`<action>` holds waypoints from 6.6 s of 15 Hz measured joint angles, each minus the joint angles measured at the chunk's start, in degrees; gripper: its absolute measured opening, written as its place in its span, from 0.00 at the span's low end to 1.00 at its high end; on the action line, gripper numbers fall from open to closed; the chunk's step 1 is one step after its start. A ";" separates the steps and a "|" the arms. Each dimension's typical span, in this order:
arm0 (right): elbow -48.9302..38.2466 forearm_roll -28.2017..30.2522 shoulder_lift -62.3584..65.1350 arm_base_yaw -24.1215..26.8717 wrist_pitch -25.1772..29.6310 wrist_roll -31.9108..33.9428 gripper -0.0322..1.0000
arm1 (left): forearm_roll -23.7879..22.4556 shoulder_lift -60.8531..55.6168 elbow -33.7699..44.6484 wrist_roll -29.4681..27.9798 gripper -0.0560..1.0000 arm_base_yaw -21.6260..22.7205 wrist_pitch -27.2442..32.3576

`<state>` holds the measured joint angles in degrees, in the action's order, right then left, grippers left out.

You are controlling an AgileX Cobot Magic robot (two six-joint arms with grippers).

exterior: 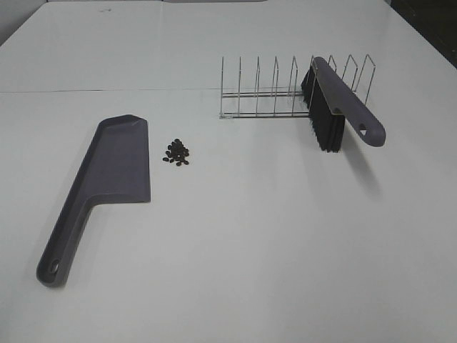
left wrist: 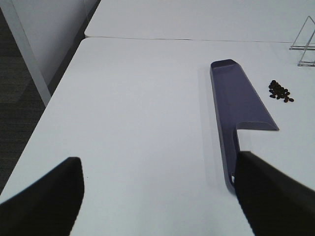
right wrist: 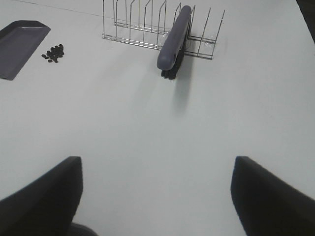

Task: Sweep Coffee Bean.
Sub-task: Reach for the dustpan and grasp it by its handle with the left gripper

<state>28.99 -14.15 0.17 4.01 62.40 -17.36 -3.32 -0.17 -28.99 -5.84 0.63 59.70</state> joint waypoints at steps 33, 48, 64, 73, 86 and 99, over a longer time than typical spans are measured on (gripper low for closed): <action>0.00 0.00 0.00 0.00 0.00 0.00 0.74 | 0.00 0.00 0.00 0.00 0.80 0.00 0.00; 0.00 0.00 0.00 0.00 0.00 0.00 0.74 | 0.00 0.00 0.00 0.00 0.80 0.00 0.00; 0.00 0.00 0.00 0.00 0.00 0.00 0.74 | 10.94 53.17 -13.52 7.33 0.78 0.00 -22.40; 0.00 0.00 0.00 0.00 0.00 0.00 0.74 | 13.46 92.99 -27.90 4.58 0.78 -6.25 -15.93; 0.00 0.00 0.00 0.00 0.00 0.00 0.74 | 12.95 107.54 -28.48 0.29 0.78 -16.16 -17.19; 0.00 0.00 0.00 0.00 0.00 0.00 0.74 | 6.93 113.22 -28.59 -4.70 0.71 -16.56 -23.15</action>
<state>28.99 -14.15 0.17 4.01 62.40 -17.36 3.61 113.04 -57.58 -10.54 -15.93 36.55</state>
